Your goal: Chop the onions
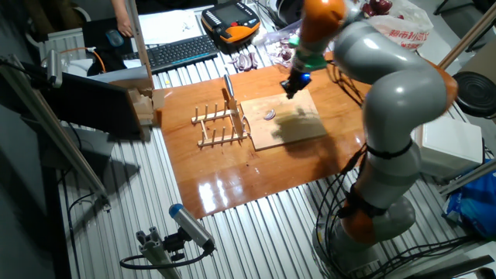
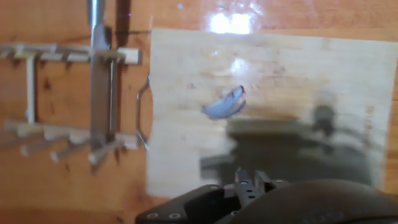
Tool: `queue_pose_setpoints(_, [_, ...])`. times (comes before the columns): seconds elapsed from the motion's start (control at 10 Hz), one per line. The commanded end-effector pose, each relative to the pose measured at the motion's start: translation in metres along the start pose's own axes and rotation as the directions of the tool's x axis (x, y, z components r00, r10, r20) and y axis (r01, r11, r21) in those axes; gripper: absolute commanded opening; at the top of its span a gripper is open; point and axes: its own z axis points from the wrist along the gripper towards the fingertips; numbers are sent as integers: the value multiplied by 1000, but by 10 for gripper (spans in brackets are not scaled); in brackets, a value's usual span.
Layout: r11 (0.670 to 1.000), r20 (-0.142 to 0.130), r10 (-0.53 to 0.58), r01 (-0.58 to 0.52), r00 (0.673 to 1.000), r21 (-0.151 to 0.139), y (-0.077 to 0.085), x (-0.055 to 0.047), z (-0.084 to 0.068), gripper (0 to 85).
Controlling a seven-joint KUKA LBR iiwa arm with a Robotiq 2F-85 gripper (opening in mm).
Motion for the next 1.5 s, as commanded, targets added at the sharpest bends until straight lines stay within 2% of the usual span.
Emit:
queue_pose_setpoints(0.0, [1000,9,26,-26,1000,-6,86,-6,18,340])
queue_pose_setpoints(0.1, [999,25,37,-37,999,-29,93,-11,34,340])
queue_pose_setpoints(0.2, [999,46,41,-40,998,-32,98,-16,46,340])
queue_pose_setpoints(0.3, [999,62,30,-29,998,-22,100,-21,57,340])
queue_pose_setpoints(0.4, [1000,53,14,-13,998,-19,101,-24,64,340])
queue_pose_setpoints(0.5, [999,36,-1,2,999,-33,101,-23,64,340])
queue_pose_setpoints(0.6, [998,9,-43,43,999,-43,98,-20,60,170])
queue_pose_setpoints(0.7, [994,13,-109,110,994,-21,96,-18,58,0])
queue_pose_setpoints(0.8, [989,-1,-147,147,989,8,96,-18,58,0])
queue_pose_setpoints(0.9, [984,-2,-178,178,984,-6,96,-18,58,0])
queue_pose_setpoints(1.0, [980,9,-193,193,981,-40,96,-18,58,0])
queue_pose_setpoints(1.1, [973,15,-228,228,974,-41,96,-18,58,0])
queue_pose_setpoints(1.2, [967,10,-244,244,970,-75,96,-18,58,0])
queue_pose_setpoints(1.3, [971,13,-207,207,978,-122,96,-18,58,0])
queue_pose_setpoints(1.4, [983,38,-148,151,988,-106,96,-18,58,0])
